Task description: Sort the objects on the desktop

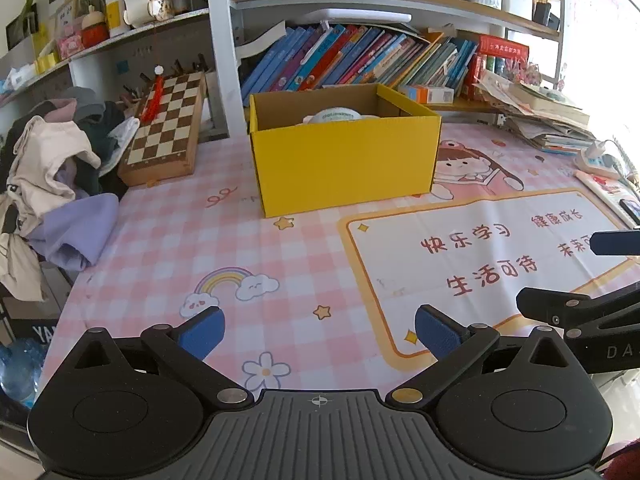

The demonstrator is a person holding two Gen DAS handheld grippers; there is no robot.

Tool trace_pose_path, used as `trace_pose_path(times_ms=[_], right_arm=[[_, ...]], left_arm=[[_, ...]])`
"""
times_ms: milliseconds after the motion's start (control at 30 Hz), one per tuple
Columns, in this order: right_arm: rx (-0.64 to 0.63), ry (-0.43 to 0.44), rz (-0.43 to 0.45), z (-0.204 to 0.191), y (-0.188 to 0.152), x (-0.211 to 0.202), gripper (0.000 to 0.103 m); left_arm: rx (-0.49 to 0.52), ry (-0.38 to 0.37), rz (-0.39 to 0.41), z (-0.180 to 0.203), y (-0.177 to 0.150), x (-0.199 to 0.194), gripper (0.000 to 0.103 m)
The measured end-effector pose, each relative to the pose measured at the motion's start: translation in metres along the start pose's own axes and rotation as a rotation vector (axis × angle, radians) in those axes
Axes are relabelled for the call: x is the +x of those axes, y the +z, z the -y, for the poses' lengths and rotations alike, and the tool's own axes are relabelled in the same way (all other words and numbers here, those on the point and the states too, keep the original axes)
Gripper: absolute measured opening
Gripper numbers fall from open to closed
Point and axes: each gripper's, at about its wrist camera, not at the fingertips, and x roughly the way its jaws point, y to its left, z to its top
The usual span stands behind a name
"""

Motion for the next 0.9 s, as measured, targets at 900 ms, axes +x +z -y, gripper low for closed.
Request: trace_pose_path(times_ms=[900], right_arm=[[-0.005, -0.001, -0.020, -0.0055, 0.0027, 0.0060, 0.103]], left_arm=[[0.001, 0.001, -0.010, -0.0031, 0.0013, 0.0036, 0.103]])
